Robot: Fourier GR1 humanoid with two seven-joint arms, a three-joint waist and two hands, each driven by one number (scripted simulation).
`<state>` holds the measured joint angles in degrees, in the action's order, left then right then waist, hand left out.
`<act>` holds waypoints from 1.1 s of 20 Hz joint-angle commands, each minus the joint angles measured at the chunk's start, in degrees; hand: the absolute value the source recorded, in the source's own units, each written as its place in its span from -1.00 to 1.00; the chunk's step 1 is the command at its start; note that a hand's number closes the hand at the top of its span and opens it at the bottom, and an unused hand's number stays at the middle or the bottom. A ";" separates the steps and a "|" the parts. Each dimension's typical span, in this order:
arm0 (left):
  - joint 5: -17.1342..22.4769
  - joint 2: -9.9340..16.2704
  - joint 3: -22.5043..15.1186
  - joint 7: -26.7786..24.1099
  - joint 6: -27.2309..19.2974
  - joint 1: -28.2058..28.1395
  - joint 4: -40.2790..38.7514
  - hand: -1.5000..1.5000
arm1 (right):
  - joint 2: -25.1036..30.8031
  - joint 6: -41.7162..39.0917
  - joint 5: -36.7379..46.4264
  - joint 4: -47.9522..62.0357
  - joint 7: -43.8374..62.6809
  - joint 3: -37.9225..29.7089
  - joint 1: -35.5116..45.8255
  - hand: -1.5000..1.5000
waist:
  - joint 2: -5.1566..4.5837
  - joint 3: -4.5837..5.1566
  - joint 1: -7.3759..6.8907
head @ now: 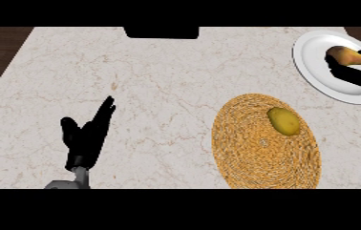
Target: Pick the pear from the placemat and place it in the plate
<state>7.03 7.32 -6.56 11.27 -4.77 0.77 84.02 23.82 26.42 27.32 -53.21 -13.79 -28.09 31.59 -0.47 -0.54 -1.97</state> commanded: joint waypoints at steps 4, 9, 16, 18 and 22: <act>-0.52 -1.47 -1.31 -0.28 0.76 -0.35 -3.84 0.00 | 8.86 -1.31 -3.10 21.05 -10.31 -5.37 9.74 1.00 | -1.03 0.30 -1.26; -0.97 -1.14 -1.45 -0.59 1.02 -0.26 -2.85 0.00 | 13.45 -2.90 1.31 31.36 -4.02 -3.66 10.38 1.00 | -1.63 0.32 -2.32; -1.33 -1.65 -2.84 0.48 1.63 0.41 -1.85 0.00 | 15.01 -10.71 3.54 38.22 -6.38 -1.20 12.23 -1.00 | -2.28 -0.03 -3.65; 0.19 -0.54 -1.33 1.72 2.67 1.80 -0.97 0.00 | 14.36 -12.03 2.32 38.60 -7.60 -2.17 14.61 -1.00 | -2.16 -0.05 -4.03; -0.92 -1.23 -2.66 1.26 2.06 -0.47 -0.34 0.00 | 14.45 -14.53 -2.95 38.25 -14.00 -7.06 15.51 -1.00 | -1.84 -0.13 -3.54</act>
<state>6.24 6.90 -7.59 11.86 -3.24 2.54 84.67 38.48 13.81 27.62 -15.55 -24.24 -32.14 45.14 -2.16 -0.86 -5.35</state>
